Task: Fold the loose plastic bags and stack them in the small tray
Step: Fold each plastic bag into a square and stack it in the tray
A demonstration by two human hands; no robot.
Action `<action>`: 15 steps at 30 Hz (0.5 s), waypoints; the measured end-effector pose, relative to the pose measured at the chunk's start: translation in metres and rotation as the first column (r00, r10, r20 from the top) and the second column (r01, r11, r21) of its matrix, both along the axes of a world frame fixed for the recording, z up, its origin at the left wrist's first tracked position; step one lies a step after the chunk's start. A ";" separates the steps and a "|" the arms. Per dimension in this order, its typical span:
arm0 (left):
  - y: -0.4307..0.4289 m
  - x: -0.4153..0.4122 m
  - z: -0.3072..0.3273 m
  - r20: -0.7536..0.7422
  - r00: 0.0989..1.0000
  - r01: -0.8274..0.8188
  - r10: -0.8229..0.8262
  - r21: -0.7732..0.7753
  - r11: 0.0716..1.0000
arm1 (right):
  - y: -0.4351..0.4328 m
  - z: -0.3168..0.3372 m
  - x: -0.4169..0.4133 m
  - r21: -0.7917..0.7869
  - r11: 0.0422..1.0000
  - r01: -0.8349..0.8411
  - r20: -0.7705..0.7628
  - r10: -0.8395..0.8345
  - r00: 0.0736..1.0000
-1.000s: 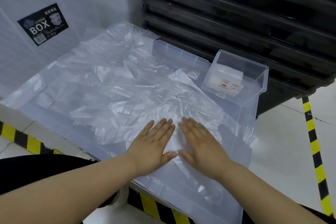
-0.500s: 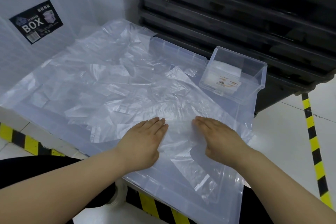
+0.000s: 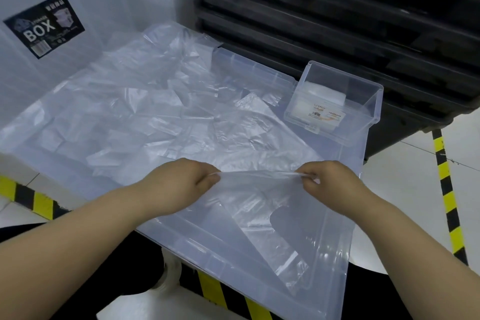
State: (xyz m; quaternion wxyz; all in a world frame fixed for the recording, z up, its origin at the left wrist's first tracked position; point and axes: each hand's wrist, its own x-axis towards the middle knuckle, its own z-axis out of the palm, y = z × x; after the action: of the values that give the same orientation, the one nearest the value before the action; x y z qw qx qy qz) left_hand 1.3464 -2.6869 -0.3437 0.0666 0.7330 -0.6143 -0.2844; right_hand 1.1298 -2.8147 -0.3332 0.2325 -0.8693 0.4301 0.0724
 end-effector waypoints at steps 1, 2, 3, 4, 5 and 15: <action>0.000 0.002 0.001 -0.056 0.998 -0.040 0.040 0.004 0.999 | -0.003 0.001 -0.001 0.067 0.997 0.050 0.026 -0.051 0.998; -0.001 0.005 0.002 -0.104 0.991 -0.080 0.081 0.014 0.997 | -0.006 0.001 -0.002 0.122 0.988 0.098 0.039 -0.104 0.994; -0.002 0.007 0.002 -0.149 0.981 -0.124 0.126 0.019 0.992 | -0.009 0.001 -0.002 0.164 0.976 0.145 0.041 -0.154 0.987; -0.004 0.008 0.001 -0.182 0.969 -0.168 0.167 0.011 0.986 | -0.011 0.001 -0.001 0.195 0.963 0.188 0.045 -0.200 0.979; -0.006 0.010 0.000 -0.204 0.955 -0.217 0.213 0.004 0.976 | -0.013 -0.001 0.000 0.220 0.948 0.228 0.059 -0.246 0.967; -0.014 -0.001 -0.025 0.375 0.899 0.014 0.226 -0.541 0.841 | -0.011 -0.018 0.015 0.127 0.918 0.376 0.085 -0.388 0.918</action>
State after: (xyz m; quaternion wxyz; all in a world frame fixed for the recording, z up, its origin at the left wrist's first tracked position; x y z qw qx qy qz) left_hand 1.3455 -2.7011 -0.3686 0.1476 0.7631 -0.6256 0.0671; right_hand 1.1447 -2.8262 -0.3512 0.3117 -0.7573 0.5739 0.0014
